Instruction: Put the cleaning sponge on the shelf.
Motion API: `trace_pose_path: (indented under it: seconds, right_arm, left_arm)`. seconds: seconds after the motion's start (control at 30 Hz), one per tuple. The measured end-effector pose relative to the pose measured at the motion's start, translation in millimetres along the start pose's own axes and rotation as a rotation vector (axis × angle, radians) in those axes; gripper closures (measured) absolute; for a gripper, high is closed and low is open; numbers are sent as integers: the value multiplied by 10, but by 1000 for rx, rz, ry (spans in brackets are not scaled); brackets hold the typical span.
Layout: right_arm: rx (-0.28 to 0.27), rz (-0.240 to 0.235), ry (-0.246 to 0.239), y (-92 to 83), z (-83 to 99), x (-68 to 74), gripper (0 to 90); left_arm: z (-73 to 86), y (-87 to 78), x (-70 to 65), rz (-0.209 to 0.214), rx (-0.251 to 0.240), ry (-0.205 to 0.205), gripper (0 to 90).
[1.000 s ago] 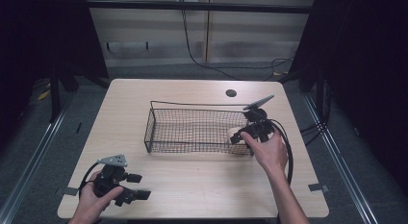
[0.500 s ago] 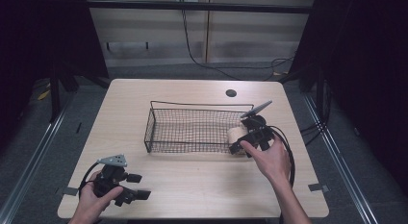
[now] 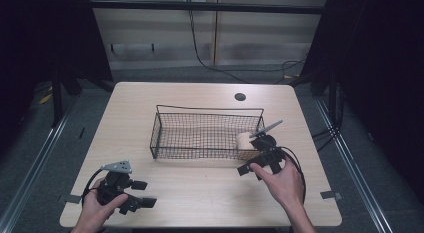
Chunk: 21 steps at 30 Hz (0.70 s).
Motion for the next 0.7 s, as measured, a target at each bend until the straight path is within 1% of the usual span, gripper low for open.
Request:
trace_pose_path:
  seconds: [0.03, 0.13, 0.23, 0.3, 0.37, 0.4, 0.43, 0.53, 0.6, 0.7]
  right_arm:
    - [4, 4, -1, 29, 57, -9, 278]
    - [2, -5, -5, 74, 110, -20, 276]
    - [7, 0, -14, 131, 198, -32, 274]
    - [11, 1, -16, 174, 288, -22, 273]
    - [9, 2, -15, 184, 310, -16, 274]
    - [5, 1, -26, 204, 345, -14, 275]
    - [13, -1, -21, 216, 381, -5, 275]
    - [1, -5, -32, 250, 447, 0, 279]
    - [-5, -16, -21, 259, 504, 6, 282]
    - [-32, -2, -23, 284, 564, -29, 289]
  left_arm:
    - [0, -1, 2, -4, 0, -2, 196]
    - [2, -3, -1, -4, -1, -3, 196]
    - [4, -3, 0, -1, 2, -2, 196]
    - [4, -2, -1, -3, 2, -2, 197]
    - [5, -3, 1, -2, 2, -3, 196]
    - [7, -1, 3, -3, 3, -4, 197]
    - [7, 1, 4, -3, 4, -4, 197]
    - [8, 6, -4, -2, 3, -2, 197]
    - [9, 0, -2, -1, 5, -2, 196]
    - [4, 10, 5, -4, 1, -7, 196]
Point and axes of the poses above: each handheld gripper's, and its own axes: y roughly forward along the jaws, z roughly out of its underside, x roughly to its left, the point moved 9 cm from there along y, roughly forward along the jaws, and after that the axes turned 6 degrees about x, right-handed, at the moved point
